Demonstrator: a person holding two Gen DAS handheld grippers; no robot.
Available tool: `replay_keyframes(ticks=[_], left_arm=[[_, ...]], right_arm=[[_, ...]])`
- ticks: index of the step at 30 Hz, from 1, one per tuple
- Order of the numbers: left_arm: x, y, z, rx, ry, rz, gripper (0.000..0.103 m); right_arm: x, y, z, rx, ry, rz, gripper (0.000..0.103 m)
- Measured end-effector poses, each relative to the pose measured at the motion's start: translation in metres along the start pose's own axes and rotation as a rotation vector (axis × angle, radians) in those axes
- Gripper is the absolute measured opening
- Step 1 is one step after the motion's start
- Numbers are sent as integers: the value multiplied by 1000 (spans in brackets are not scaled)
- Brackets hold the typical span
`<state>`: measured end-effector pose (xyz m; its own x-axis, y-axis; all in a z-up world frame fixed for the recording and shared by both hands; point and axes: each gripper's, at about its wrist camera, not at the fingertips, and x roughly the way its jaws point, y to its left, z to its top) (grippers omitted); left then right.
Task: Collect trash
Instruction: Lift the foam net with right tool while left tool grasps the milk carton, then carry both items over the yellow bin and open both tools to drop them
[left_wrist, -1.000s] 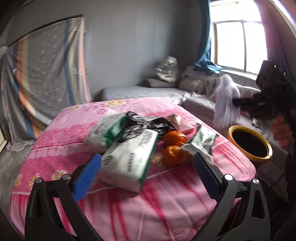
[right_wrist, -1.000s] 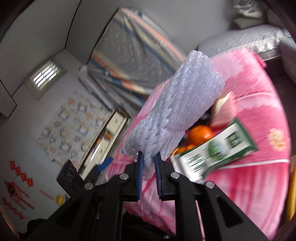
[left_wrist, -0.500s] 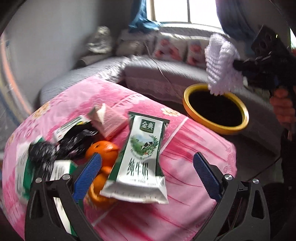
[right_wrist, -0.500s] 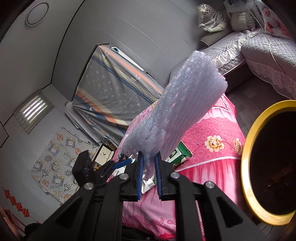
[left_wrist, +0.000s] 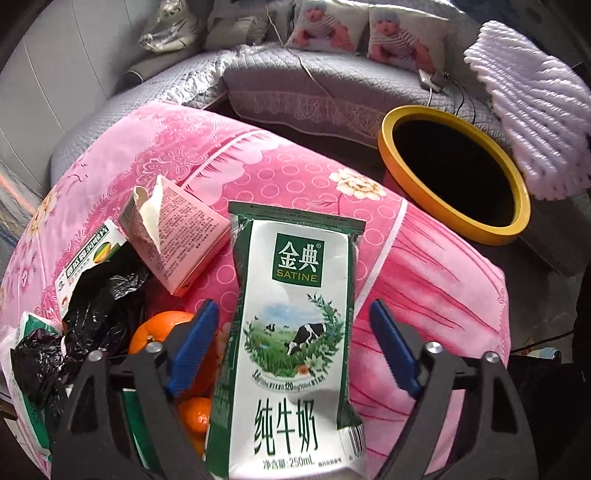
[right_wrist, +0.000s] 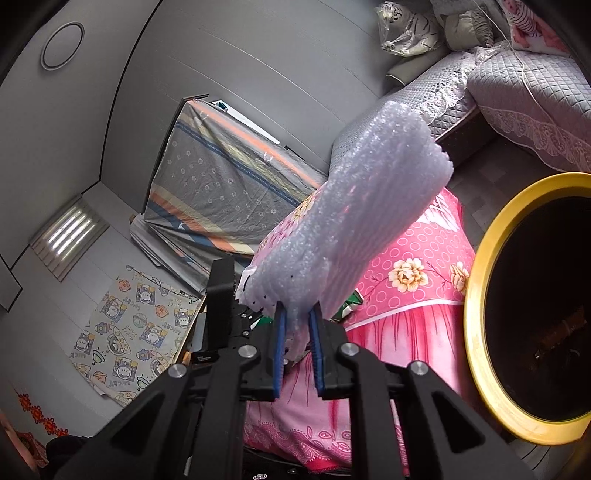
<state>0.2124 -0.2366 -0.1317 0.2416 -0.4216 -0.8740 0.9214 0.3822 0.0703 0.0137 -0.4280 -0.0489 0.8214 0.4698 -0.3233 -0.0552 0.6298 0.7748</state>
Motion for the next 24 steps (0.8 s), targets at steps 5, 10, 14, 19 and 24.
replay_keyframes(ticks=[5,10,14,19,24], left_arm=[[10,-1,-1,-1,32,-5,56],[-10,0,-5,-5,-26,-7,55],[-45,-5,-15,5,-121,-6,55],[-91,5,-32,-117,-283,-26,55],[-126,4,-47,-205,-423,-13,55]], right_arm=[[-7,1,-2,10,-13,-6,12],[-9,4,-2,7,-17,-9,12],[-6,9,-3,-3,-10,-13,12],[-2,11,-1,0,-7,-23,12],[-1,9,3,15,-17,-56,12]])
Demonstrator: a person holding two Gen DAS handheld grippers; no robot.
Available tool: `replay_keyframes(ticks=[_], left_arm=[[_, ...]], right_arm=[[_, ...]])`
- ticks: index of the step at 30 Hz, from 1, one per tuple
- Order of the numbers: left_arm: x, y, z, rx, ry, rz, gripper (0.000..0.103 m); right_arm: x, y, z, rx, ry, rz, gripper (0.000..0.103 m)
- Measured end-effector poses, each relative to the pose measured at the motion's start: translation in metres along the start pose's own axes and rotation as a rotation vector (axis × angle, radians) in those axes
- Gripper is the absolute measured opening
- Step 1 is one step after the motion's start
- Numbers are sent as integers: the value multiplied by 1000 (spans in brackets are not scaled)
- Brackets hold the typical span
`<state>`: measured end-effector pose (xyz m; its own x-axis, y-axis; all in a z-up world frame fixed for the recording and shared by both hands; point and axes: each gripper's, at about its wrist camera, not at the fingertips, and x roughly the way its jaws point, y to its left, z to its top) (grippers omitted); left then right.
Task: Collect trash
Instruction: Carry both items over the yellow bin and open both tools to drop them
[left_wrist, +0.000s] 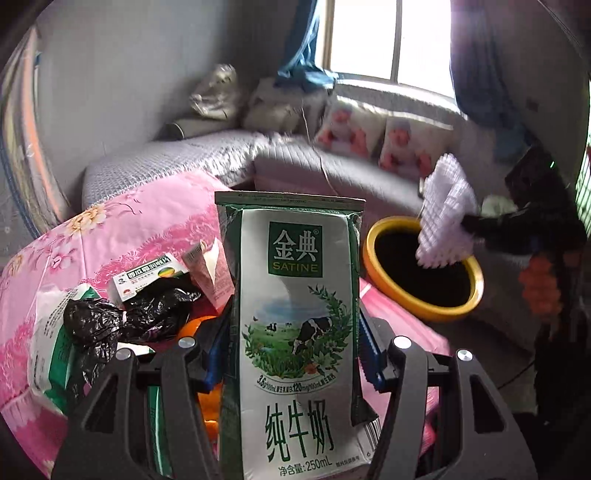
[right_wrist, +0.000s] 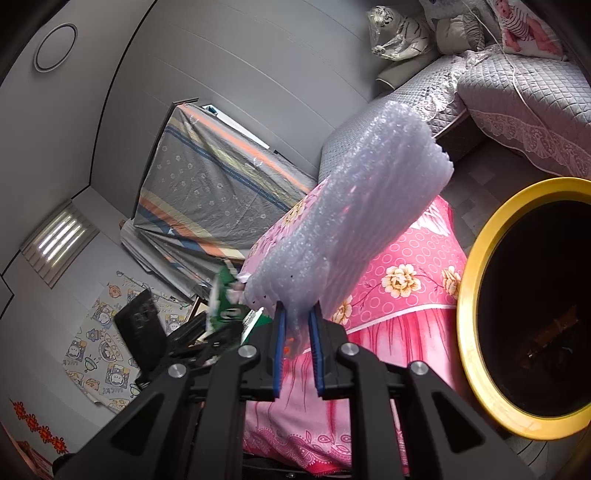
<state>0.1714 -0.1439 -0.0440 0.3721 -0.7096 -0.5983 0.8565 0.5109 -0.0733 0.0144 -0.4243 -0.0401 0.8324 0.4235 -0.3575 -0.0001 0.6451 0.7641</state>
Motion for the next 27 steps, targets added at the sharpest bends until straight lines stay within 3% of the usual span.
replay_keyframes(ticks=[3,12,27], left_arm=[[-11,-5,3,-21,-46,-18,55],[5,-20,10,-43,-57,-69,55],[103,-93,49,67,40,-192,55]], right_arm=[[-1,-7,3,21,-10,-25,12],[-19,-45,5,111,-81,-129,12],[-52,-109,-8,246,-156,-289,12]])
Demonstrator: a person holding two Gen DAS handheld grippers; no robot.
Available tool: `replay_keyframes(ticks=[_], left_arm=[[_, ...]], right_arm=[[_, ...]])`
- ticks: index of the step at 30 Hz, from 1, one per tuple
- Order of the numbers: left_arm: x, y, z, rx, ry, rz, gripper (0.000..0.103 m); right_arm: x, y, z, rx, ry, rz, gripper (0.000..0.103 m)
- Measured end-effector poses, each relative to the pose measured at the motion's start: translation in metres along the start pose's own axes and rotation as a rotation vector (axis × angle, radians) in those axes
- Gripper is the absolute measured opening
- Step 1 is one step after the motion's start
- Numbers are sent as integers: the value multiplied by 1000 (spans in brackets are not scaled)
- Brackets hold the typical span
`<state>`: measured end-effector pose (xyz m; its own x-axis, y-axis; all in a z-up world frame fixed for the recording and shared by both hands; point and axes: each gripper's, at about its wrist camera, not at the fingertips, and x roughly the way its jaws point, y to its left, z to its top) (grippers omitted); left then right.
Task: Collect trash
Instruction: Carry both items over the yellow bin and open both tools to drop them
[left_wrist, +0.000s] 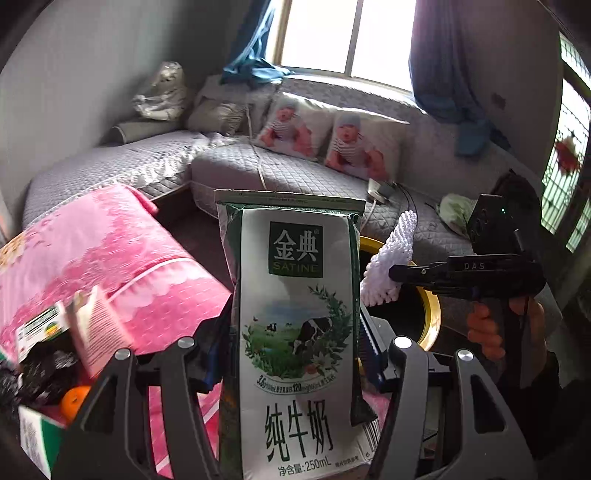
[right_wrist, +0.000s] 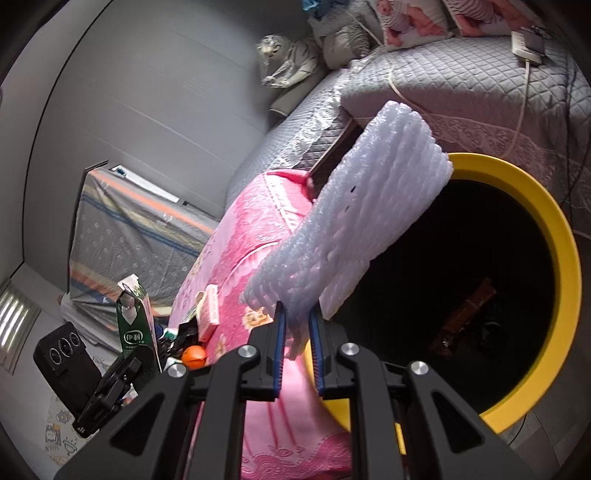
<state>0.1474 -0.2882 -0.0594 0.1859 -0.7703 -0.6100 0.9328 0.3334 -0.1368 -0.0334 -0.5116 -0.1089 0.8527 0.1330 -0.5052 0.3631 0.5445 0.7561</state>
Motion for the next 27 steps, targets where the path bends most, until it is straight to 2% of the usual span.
replay_keyframes(ticks=[6,14,21,27], left_arm=[[60,-24,18,29,50,-50,55],[135,-47,30,38,130,-39,56],[160,-50,33,8,151,-53,56],[161,-47,35,-24,141,-53,57]], right_arm=[[-7,-26,1,38,-19,-63,12],[-14,-56,8,84,-29,-139,12],[-13,-73,8,111,-7,-166,12],[-10,-78,11,126,-10,-165,14]])
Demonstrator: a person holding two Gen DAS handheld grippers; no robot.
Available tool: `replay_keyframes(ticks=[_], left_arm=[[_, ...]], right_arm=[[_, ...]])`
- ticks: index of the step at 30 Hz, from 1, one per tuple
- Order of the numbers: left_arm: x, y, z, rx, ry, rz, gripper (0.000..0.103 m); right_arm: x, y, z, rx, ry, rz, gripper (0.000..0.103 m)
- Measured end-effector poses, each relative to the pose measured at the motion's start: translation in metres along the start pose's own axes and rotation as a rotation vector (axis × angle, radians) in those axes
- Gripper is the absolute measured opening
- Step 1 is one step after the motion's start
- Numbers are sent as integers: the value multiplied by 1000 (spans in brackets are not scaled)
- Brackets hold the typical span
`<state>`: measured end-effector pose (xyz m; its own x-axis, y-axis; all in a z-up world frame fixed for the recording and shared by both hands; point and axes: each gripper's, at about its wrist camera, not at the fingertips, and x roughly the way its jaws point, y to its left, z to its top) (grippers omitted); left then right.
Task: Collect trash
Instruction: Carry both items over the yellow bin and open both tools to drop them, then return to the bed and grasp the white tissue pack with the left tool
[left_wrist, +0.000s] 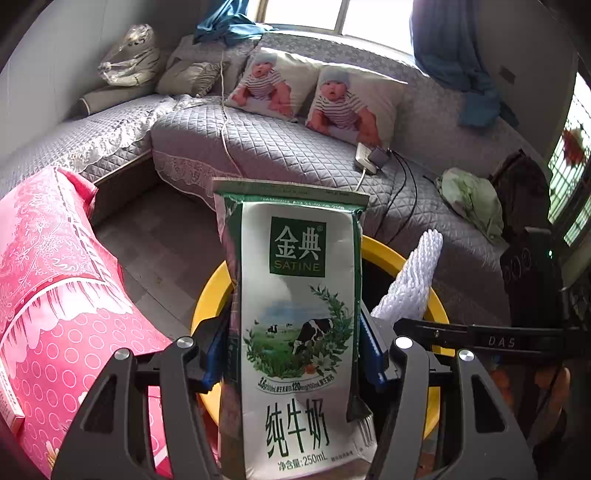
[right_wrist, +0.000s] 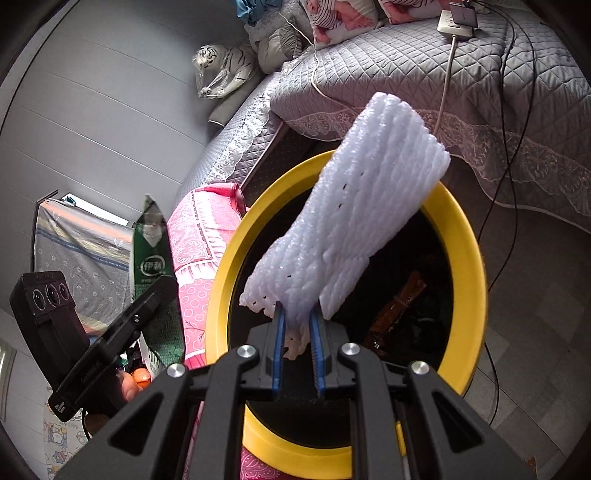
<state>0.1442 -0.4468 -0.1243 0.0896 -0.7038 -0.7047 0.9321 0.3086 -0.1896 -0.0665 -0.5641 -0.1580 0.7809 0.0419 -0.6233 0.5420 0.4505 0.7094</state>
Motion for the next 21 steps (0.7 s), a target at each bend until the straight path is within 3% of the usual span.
replay_keyframes(ticks=[8,11,15,18,21], left_arm=[[-30,20,-7,-102,-84,15,93],[-47,27,-11,-121,-120,40,94],[-78,36,-22,-118,-166,107,94],[-119,48,-40,-102,-230,148,94],[-158,59,-58,-84,-285,201,95]], right_arm=[[-8,0,0,11,-28,-37,39],[-14,3,0,5,-47,-37,49],[-18,10,-4,-13,-58,-4,51],[-17,21,-8,-52,-48,58,61],[-13,39,-14,-116,-23,113,63]])
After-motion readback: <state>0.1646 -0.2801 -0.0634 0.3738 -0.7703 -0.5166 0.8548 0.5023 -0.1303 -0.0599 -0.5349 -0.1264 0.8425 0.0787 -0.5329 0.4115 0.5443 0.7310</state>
